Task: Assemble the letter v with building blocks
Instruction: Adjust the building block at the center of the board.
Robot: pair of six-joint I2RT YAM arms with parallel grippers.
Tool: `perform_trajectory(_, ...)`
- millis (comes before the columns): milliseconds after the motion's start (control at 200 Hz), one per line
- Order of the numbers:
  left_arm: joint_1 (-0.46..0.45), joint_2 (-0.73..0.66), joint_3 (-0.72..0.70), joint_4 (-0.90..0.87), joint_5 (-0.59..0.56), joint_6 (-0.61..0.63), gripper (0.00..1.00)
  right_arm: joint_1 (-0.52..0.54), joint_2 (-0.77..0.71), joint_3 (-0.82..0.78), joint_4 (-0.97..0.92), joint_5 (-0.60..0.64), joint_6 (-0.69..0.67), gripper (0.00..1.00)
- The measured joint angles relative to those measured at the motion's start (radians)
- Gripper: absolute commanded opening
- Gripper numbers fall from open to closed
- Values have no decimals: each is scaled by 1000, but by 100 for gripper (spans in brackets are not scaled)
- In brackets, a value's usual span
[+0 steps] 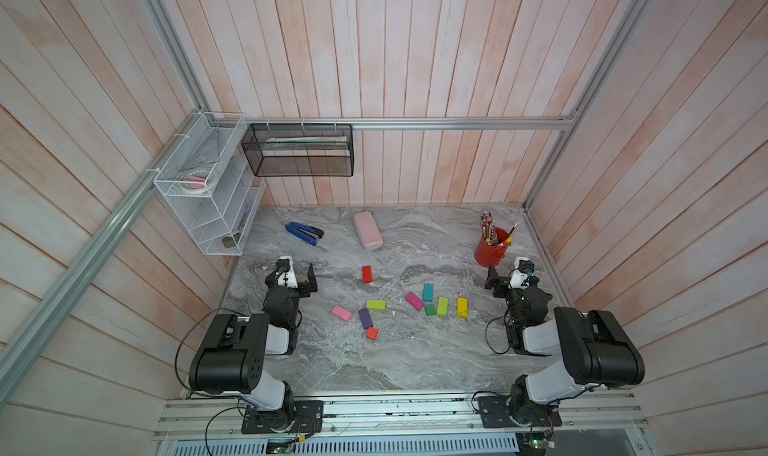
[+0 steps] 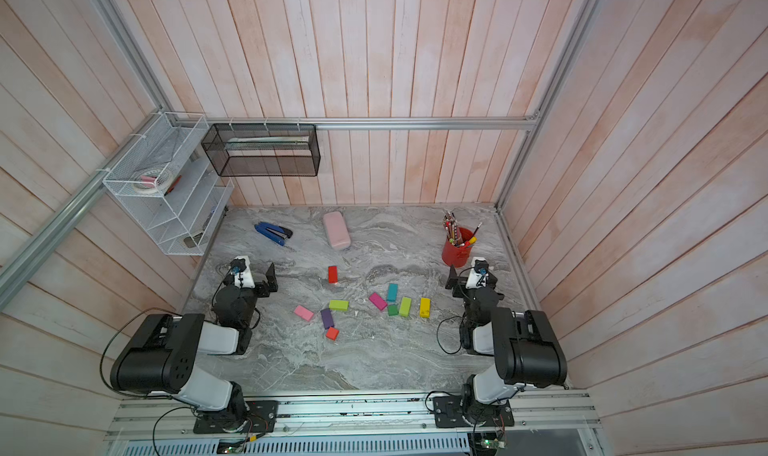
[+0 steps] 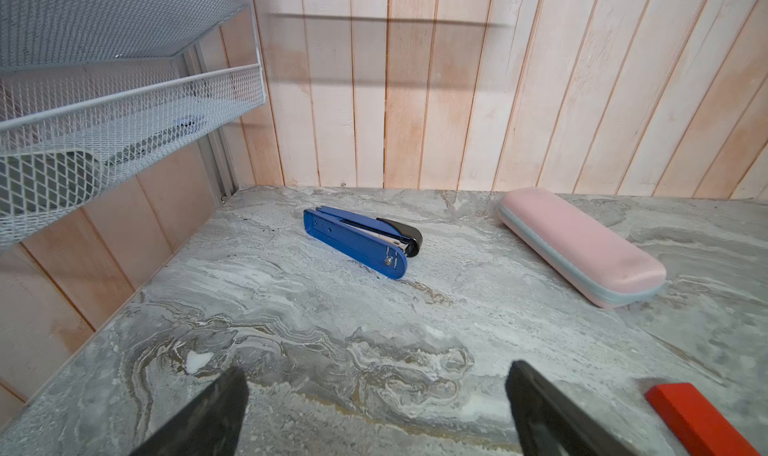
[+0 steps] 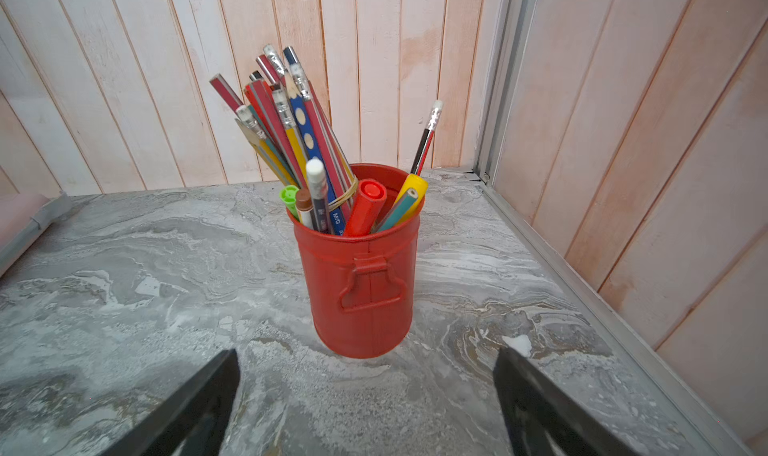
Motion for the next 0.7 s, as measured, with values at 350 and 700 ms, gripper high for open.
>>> perform_trajectory(350, 3, 0, 3, -5, 4, -1, 100, 3, 0, 0, 0, 10, 0, 98)
perform_trajectory(700, 17, 0, 12, -10, 13, -2, 100, 3, 0, 0, 0, 10, 0, 98)
